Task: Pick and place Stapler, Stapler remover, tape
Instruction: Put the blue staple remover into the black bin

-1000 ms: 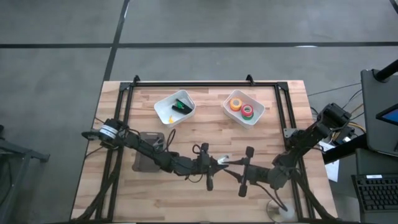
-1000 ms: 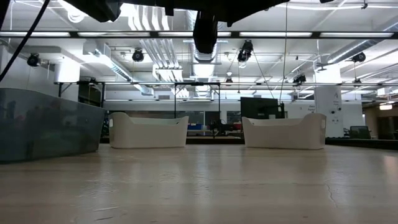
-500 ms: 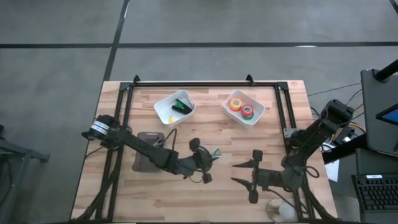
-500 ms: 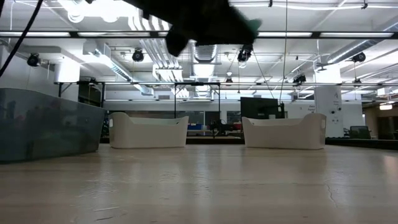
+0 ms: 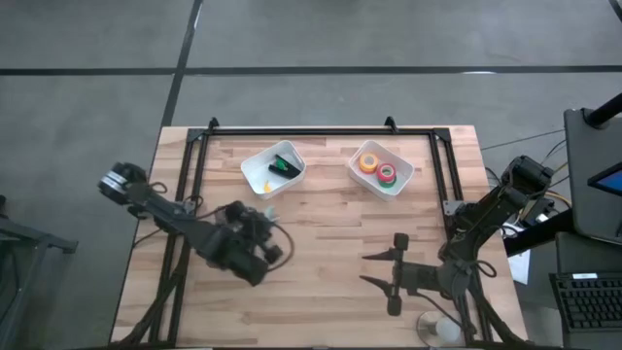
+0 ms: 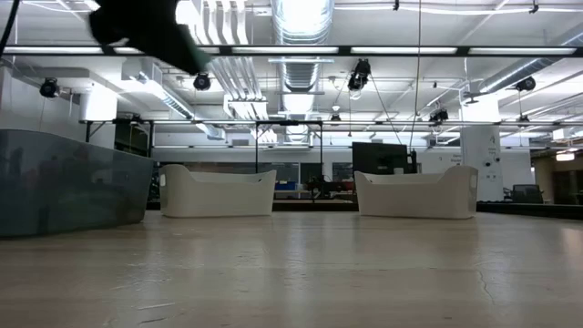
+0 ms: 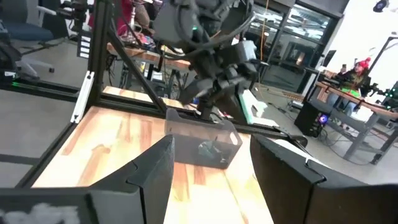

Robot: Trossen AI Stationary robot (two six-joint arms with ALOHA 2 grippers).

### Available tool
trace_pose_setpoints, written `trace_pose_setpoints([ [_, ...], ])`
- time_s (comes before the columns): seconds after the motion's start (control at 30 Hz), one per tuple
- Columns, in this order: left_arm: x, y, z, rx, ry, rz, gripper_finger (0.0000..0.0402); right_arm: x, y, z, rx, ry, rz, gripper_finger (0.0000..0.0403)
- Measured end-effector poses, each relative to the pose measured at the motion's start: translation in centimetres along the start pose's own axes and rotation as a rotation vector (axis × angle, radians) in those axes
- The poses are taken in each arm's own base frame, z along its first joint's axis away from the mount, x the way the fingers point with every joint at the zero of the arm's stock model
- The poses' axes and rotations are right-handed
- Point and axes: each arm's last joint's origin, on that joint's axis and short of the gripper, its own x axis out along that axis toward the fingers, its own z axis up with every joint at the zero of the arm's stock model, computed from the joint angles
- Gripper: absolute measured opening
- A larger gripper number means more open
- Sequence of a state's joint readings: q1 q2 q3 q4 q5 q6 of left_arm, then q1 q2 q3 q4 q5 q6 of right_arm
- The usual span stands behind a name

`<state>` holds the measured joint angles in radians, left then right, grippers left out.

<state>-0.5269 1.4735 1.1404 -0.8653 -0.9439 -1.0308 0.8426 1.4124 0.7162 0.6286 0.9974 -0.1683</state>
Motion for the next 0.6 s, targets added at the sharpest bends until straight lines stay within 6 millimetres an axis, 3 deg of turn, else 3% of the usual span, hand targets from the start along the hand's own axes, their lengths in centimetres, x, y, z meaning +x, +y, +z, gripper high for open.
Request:
trace_pose_setpoints([
  [0.23, -1.3, 3.3, -1.9, -0.120, 0.294, 0.160, 0.0012, 0.0, 0.0, 0.0, 0.008, -0.003, 0.001, 0.0203],
  [0.6, 0.8, 3.7, -6.3, -0.181, 0.542, 0.167, 0.0005, 0.2, -0.2, 0.0, 0.035, -0.001, -0.006, 0.0199],
])
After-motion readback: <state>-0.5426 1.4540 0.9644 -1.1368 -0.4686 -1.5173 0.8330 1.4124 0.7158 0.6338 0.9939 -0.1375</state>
